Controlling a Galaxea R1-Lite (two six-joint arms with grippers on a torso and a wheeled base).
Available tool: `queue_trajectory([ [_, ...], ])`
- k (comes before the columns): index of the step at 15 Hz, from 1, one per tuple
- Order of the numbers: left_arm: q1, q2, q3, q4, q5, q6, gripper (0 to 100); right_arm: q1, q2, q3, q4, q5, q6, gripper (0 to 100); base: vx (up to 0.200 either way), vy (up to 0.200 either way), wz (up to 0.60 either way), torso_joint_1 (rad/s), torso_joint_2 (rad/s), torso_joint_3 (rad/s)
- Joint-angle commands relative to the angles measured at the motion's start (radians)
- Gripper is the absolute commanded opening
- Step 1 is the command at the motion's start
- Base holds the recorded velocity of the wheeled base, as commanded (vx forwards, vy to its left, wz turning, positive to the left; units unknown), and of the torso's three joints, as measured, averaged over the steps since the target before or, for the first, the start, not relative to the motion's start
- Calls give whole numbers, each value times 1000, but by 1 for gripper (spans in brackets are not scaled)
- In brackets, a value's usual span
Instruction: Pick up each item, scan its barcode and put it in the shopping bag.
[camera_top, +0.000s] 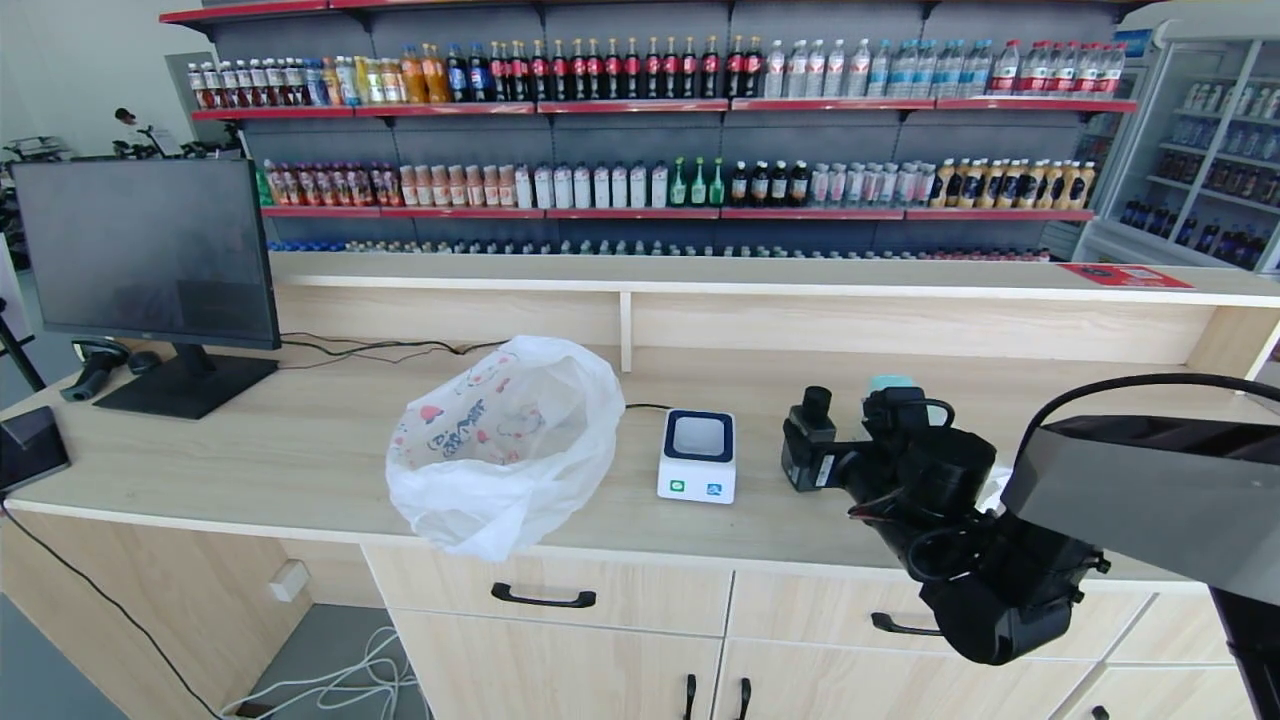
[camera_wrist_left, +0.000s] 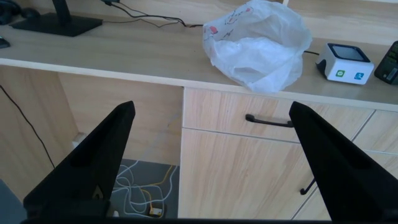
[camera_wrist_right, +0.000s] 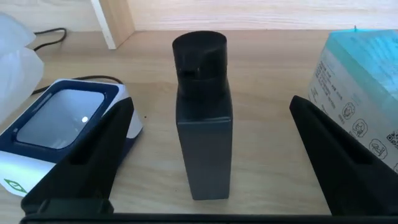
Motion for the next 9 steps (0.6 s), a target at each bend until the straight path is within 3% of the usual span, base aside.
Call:
queue_trajectory([
  [1, 0, 0, 0, 0, 0, 0, 100, -1, 22, -5, -1, 0, 0, 100, 0, 0, 0, 0, 0, 0],
  [9, 0, 0, 0, 0, 0, 0, 100, -1, 64, -24, -1, 0, 0, 100, 0, 0, 0, 0, 0, 0],
])
